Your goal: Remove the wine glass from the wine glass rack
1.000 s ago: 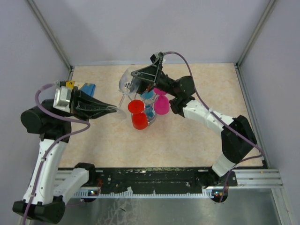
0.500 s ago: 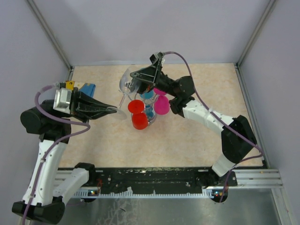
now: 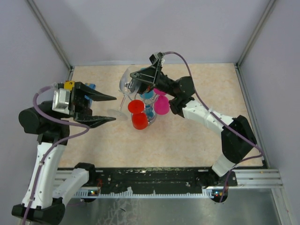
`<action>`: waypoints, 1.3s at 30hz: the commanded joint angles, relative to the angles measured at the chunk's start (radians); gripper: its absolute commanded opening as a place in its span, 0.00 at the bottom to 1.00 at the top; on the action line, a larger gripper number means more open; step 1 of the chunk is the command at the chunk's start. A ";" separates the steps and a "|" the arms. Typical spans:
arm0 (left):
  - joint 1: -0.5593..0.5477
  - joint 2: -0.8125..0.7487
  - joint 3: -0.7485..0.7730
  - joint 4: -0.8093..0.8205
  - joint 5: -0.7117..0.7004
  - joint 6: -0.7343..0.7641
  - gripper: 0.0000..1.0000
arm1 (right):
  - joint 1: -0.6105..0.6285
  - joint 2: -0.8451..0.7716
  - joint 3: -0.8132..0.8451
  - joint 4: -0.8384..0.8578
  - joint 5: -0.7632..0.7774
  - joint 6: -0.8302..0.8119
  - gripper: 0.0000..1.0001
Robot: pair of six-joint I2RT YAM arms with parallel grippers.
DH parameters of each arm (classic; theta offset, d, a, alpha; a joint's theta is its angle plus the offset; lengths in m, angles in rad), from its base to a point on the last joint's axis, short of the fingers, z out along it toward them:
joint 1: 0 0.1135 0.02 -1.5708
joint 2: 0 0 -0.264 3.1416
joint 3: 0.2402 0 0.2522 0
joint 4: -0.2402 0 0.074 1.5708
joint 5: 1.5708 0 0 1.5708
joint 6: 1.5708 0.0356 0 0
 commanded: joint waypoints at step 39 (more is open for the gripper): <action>-0.048 -0.115 0.081 -0.589 -0.360 0.537 1.00 | -0.805 0.237 0.655 -1.208 0.240 -1.116 0.68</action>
